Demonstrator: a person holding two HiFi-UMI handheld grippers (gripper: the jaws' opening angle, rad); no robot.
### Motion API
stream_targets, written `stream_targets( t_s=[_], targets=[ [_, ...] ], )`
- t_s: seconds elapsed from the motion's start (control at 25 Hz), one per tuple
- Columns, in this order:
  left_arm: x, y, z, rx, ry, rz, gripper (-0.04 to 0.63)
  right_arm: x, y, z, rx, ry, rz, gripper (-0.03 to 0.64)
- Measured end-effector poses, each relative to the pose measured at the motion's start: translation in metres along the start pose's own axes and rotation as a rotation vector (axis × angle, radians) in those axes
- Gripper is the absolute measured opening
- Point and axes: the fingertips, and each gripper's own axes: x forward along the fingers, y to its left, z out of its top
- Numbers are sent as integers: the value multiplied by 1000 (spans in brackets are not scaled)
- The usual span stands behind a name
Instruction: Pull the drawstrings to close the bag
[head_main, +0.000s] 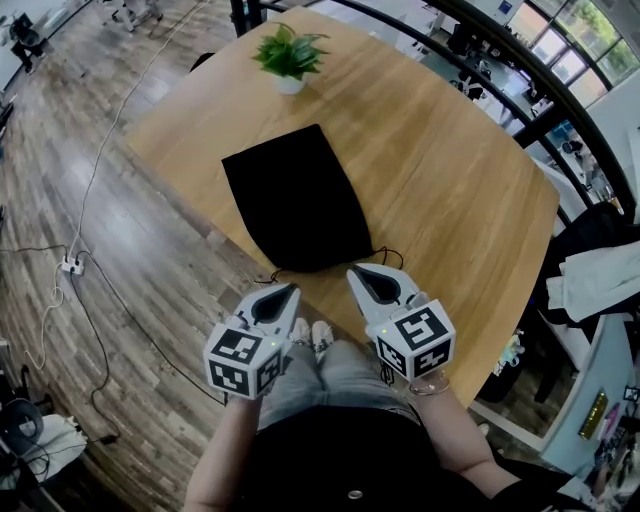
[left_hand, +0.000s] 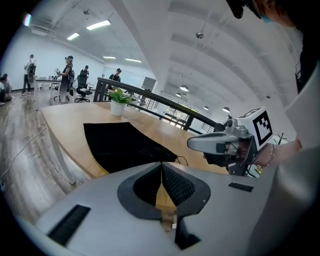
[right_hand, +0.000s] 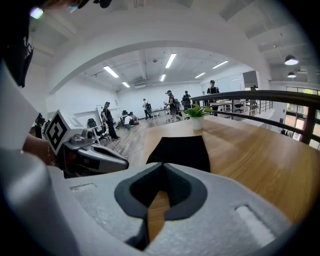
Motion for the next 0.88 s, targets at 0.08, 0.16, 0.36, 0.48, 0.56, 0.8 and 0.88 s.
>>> stream_targets(
  t_s=[0.08, 0.16, 0.36, 0.48, 0.56, 0.8, 0.88],
  targets=[
    [3, 5, -6, -8, 13, 0, 18, 2, -3, -6, 2, 20, 0, 68],
    [7, 10, -11, -10, 31, 4, 18, 2, -8, -11, -3, 37, -11, 72],
    [15, 24, -20, -13, 61, 30, 21, 4, -25, -25, -59, 80, -52, 75],
    [24, 32, -25, 0, 87, 49, 21, 4, -43, -33, -97, 105, -81, 88],
    [30, 37, -30, 6, 117, 57, 25, 5, -55, -39, -109, 123, -93, 112],
    [40, 51, -36, 49, 174, 96, 86, 11, -80, -54, -168, 173, -109, 118],
    [42, 55, -41, 66, 208, 104, 92, 15, -86, -61, -235, 214, -107, 118]
  ],
)
